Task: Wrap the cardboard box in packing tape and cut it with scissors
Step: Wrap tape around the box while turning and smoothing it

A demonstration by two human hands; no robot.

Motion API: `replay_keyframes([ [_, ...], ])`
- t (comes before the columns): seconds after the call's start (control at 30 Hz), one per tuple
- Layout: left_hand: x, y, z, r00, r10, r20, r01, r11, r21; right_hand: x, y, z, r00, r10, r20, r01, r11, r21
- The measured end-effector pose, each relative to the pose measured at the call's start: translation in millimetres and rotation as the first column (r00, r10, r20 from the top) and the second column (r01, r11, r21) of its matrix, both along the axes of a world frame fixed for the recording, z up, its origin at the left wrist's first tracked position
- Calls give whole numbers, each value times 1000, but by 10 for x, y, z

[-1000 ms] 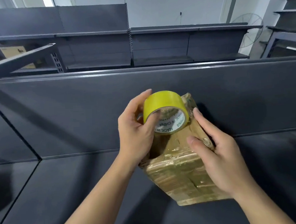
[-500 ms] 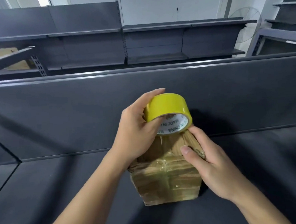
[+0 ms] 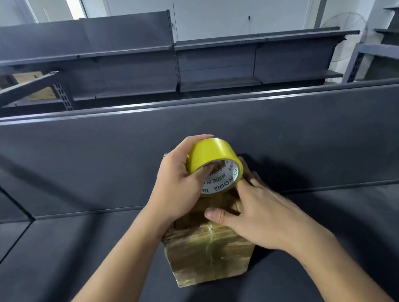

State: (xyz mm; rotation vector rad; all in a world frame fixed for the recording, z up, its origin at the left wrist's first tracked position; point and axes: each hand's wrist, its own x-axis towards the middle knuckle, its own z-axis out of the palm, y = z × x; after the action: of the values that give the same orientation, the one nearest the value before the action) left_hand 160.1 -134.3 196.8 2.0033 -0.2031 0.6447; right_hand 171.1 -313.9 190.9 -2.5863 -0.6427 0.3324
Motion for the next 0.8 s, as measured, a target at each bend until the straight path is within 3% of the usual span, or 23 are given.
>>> replay_keyframes([
  [0.1, 25, -35, -20, 1000, -7, 19, 7, 1000, 11, -46, -26, -1, 996, -56, 73, 63, 993, -95],
  [0.53, -20, 34, -38, 971, 43, 237, -30, 998, -60, -197, 48, -21, 989, -91, 115, 100, 991, -83],
  [0.67, -42, 190, 77, 981, 95, 171, -76, 990, -116, -219, 46, -11, 986, -91, 142, 112, 983, -146],
  [0.8, -121, 516, 407, 995, 66, 73, -75, 989, 127, -245, 69, -32, 981, -91, 169, 118, 981, -154],
])
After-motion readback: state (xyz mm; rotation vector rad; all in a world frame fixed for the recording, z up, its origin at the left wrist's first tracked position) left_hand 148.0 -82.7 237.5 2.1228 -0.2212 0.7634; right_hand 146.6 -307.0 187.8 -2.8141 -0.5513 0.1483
